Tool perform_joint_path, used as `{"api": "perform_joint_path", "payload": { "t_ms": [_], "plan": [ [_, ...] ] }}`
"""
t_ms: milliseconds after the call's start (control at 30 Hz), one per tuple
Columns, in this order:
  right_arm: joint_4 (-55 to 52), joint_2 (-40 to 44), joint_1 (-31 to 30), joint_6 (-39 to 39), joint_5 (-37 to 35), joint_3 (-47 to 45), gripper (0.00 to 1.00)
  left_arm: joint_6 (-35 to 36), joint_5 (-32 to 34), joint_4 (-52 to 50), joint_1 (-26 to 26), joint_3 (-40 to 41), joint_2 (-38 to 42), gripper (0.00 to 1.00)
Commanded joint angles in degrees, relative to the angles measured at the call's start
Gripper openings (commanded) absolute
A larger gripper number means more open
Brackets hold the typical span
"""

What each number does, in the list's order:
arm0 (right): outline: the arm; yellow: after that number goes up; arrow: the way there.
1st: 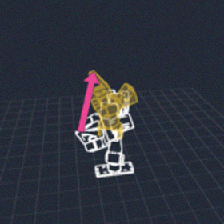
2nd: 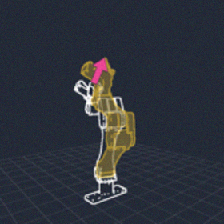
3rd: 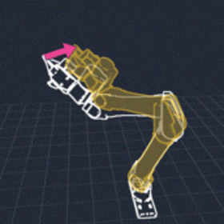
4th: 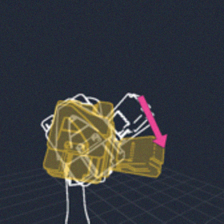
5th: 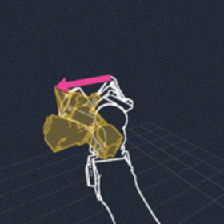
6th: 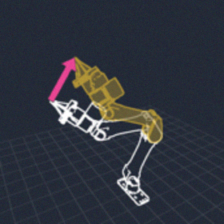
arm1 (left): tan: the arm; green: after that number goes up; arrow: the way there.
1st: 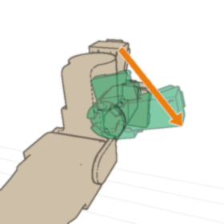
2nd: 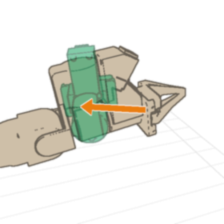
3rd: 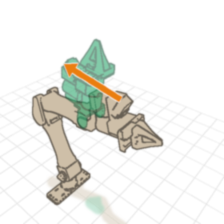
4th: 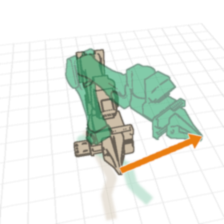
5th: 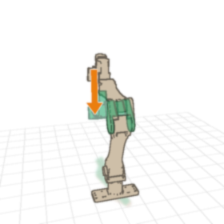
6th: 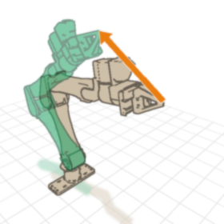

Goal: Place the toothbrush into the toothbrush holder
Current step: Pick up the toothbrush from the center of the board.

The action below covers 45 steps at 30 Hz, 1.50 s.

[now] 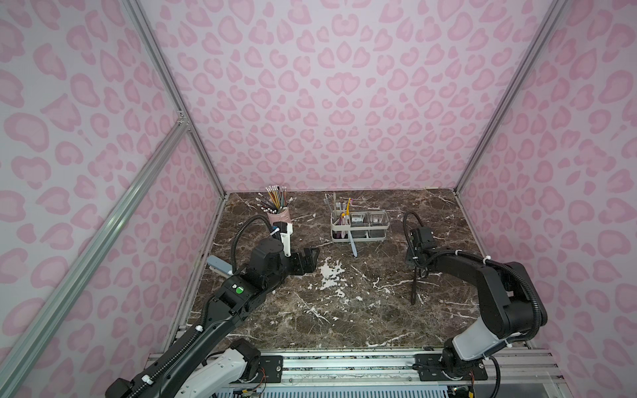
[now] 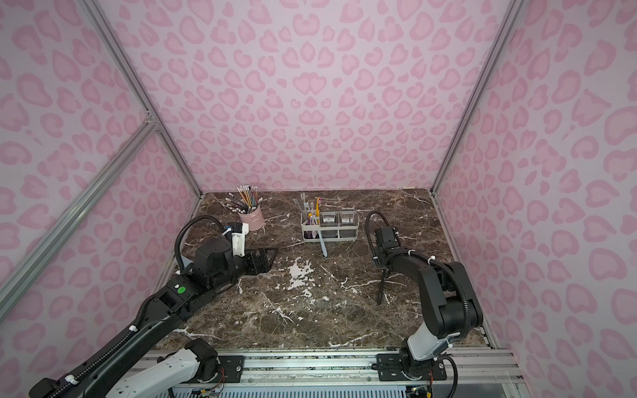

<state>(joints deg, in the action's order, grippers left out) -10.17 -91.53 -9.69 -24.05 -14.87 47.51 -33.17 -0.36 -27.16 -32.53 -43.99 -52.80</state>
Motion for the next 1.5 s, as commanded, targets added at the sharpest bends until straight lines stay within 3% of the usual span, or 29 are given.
{"api": "perform_joint_path", "payload": {
  "t_ms": [0,300,533,1000,1300,1467],
  "plan": [
    [-0.6,2.4,-0.3,-0.8,3.2,2.0,0.0,-1.1,-3.4,4.2,-0.1,1.2,-0.3,0.94],
    [-5.1,6.8,-7.1,-0.5,3.6,12.5,0.0,-3.5,-9.8,12.0,-3.2,4.3,-2.9,0.93],
    [-8.9,9.3,-14.6,-0.6,1.2,20.6,0.0,-4.9,-9.3,18.4,-9.4,4.3,-7.6,0.93],
    [-8.1,13.3,-23.5,-3.1,8.1,24.5,0.0,-6.6,-11.3,29.2,-16.0,-1.6,-20.1,0.87],
    [-5.9,14.7,-24.8,-5.0,13.5,24.6,0.0,-6.9,-12.2,31.5,-17.8,-3.8,-26.4,0.79],
    [-5.0,15.5,-25.3,-5.4,14.9,24.4,0.0,-7.2,-12.3,32.4,-17.9,-3.6,-28.0,0.67]
  ]
}}
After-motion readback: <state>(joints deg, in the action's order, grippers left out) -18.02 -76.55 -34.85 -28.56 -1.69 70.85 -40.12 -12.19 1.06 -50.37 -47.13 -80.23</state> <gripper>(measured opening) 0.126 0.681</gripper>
